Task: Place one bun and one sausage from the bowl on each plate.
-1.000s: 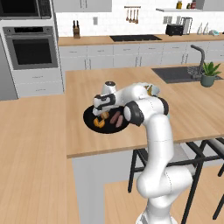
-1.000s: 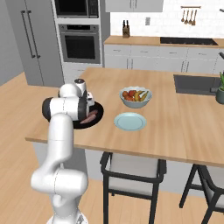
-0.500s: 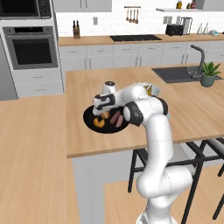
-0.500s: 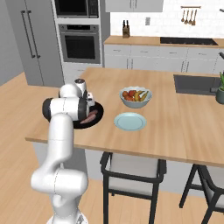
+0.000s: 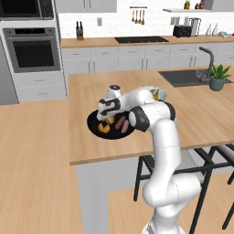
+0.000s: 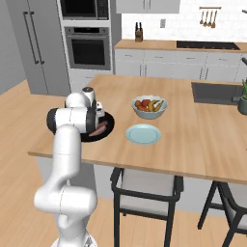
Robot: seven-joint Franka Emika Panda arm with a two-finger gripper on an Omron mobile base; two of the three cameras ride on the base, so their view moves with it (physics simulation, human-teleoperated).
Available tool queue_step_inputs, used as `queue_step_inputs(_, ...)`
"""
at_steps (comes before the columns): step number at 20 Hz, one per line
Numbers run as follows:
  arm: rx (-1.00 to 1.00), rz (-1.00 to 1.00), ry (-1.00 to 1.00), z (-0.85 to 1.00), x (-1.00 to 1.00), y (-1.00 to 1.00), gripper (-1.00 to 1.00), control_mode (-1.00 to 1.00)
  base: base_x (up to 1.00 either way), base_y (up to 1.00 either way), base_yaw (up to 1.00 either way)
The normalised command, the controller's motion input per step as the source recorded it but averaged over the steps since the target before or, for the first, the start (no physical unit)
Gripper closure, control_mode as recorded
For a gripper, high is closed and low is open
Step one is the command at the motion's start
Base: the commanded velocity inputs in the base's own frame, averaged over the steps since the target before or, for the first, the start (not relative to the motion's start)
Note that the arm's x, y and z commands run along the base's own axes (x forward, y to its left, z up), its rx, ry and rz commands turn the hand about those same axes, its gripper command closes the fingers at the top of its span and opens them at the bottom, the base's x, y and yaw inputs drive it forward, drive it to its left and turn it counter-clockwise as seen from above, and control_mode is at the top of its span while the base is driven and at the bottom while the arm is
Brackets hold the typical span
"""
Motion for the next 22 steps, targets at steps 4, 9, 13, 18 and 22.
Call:
queue_step_inputs(4, 0.0, 0.0, 0.0, 0.0, 0.0, 0.0, 1.0, -1.0, 0.0, 0.0, 0.0)
queue_step_inputs(9, 0.0, 0.01, 0.0, 0.0, 0.0, 0.0, 1.0, -1.0, 0.0, 0.0, 0.0)
queue_step_inputs(13, 0.0, 0.03, 0.0, 0.41, -0.17, -0.03, 1.0, -1.0, 0.0, 0.0, 0.0)
queue_step_inputs(18, 0.0, -0.05, -0.01, 0.75, -0.65, -0.33, 1.0, -1.0, 0.0, 0.0, 0.0)
queue_step_inputs(22, 0.02, -0.08, 0.0, 0.44, -1.0, -0.84, 1.0, -1.0, 0.0, 0.0, 0.0)
